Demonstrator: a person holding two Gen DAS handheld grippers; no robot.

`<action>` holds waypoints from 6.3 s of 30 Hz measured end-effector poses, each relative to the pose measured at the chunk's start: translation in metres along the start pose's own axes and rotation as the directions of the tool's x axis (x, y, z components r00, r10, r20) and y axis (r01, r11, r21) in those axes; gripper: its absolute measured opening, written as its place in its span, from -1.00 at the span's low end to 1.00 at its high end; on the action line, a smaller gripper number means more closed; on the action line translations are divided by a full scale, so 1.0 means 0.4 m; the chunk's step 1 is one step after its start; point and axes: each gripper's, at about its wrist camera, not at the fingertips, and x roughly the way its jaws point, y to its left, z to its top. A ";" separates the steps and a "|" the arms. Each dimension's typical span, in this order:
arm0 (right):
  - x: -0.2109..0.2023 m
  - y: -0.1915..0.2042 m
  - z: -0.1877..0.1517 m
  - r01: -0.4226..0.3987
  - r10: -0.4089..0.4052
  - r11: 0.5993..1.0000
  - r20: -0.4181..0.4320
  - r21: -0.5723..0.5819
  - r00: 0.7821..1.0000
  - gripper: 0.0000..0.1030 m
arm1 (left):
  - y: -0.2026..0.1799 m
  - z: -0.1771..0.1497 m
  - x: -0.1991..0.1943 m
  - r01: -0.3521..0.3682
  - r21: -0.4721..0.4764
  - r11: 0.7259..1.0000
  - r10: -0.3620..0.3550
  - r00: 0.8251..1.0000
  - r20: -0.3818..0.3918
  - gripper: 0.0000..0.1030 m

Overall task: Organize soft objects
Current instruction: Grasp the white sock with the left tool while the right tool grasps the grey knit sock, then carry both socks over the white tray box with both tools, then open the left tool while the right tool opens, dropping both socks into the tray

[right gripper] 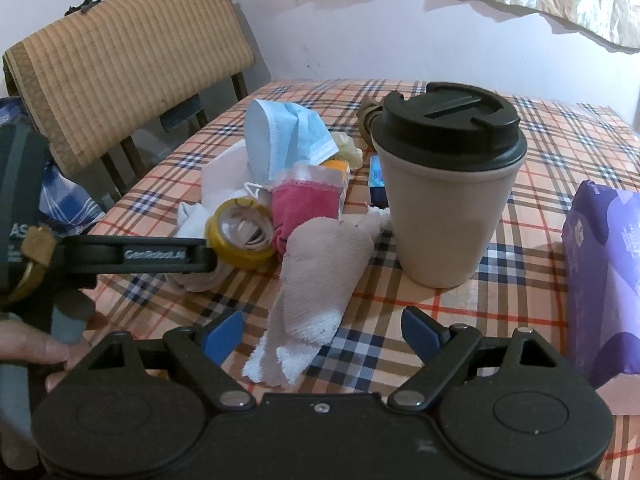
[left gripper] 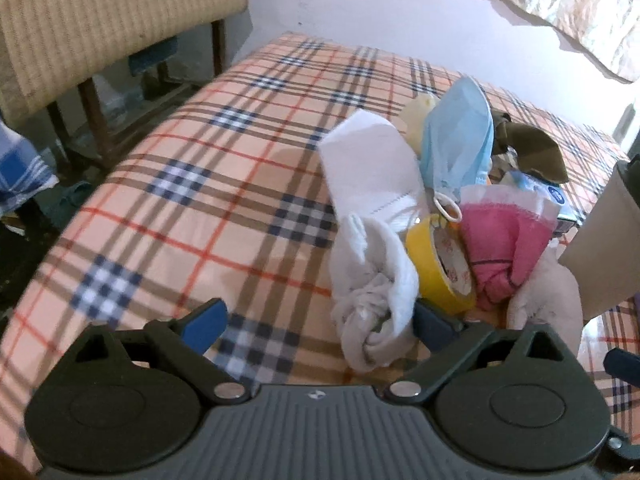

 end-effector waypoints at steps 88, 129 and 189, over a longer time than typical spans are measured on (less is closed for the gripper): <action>-0.293 0.002 0.079 0.027 -0.018 0.997 0.139 -0.066 0.990 -0.06 | -0.133 -0.029 -0.327 0.139 0.067 0.988 -0.148 0.976 0.158 -0.47; -0.406 -0.469 -0.001 0.269 -0.297 0.942 0.124 0.203 0.947 -0.06 | -0.556 -0.076 -0.268 0.411 0.323 0.853 -0.440 0.898 0.019 -0.47; -0.471 -0.469 -0.005 0.295 -0.343 0.910 0.129 0.291 0.930 0.57 | -0.556 -0.065 -0.277 0.289 0.314 0.905 -0.324 0.944 0.066 0.85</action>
